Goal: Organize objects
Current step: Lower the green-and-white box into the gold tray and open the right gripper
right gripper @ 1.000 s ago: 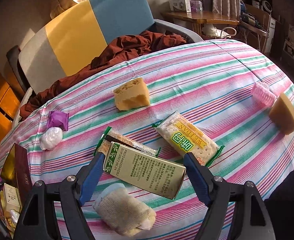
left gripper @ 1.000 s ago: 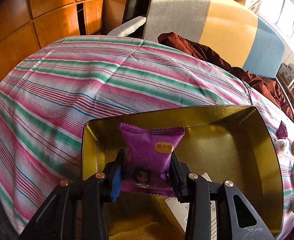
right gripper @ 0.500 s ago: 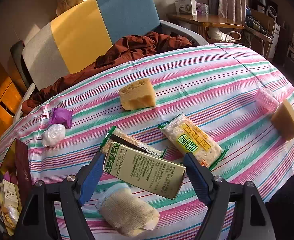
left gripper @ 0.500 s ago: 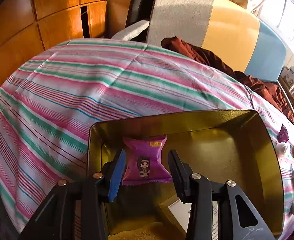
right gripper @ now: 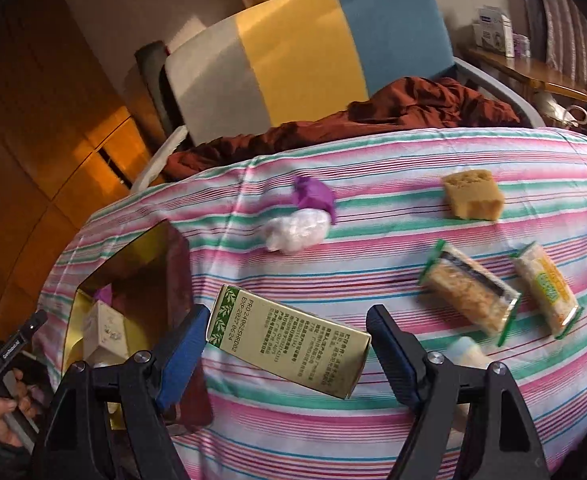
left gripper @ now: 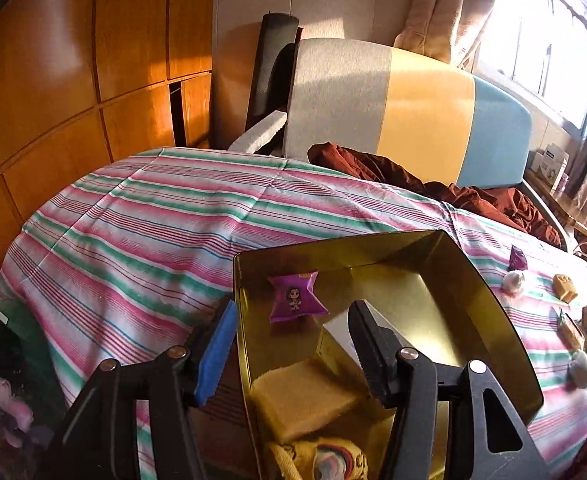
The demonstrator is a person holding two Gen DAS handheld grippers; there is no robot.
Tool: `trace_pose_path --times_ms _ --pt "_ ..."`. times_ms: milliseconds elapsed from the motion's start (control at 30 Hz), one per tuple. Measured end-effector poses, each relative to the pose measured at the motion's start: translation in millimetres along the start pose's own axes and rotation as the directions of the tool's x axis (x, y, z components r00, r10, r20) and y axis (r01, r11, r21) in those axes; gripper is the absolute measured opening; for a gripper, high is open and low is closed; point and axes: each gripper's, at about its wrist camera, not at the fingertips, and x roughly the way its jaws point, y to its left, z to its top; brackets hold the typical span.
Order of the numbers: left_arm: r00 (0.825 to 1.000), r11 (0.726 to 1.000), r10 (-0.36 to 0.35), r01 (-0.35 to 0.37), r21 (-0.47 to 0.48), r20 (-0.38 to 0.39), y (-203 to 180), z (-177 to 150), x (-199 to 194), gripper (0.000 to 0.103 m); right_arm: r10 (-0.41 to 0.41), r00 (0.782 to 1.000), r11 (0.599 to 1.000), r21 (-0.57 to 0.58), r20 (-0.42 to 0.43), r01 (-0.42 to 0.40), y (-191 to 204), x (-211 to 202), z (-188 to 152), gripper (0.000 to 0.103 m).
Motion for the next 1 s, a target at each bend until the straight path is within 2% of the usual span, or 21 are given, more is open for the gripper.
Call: trace_pose_path --times_ms 200,400,567,867,1000 --pt "1.0 0.998 -0.017 0.016 -0.056 -0.021 9 -29 -16 0.059 0.123 0.988 0.975 -0.174 -0.091 -0.138 87 25 -18 0.081" --pt "0.999 0.997 -0.013 0.011 -0.073 -0.032 12 -48 -22 0.059 0.125 0.973 0.936 -0.301 -0.195 -0.181 134 54 -43 0.081" --pt "0.999 0.996 -0.017 0.014 -0.086 -0.04 13 -55 -23 0.061 0.078 0.963 0.914 -0.366 -0.258 -0.172 150 76 -64 0.081" --pt "1.0 0.998 -0.002 0.001 -0.058 -0.025 6 -57 -31 0.064 -0.003 0.951 0.902 -0.412 -0.308 -0.131 152 99 -80 0.082" --pt "1.0 0.999 0.004 -0.005 -0.037 -0.022 1 -58 -33 0.066 0.004 0.949 0.898 -0.416 -0.315 -0.142 153 99 -83 0.082"
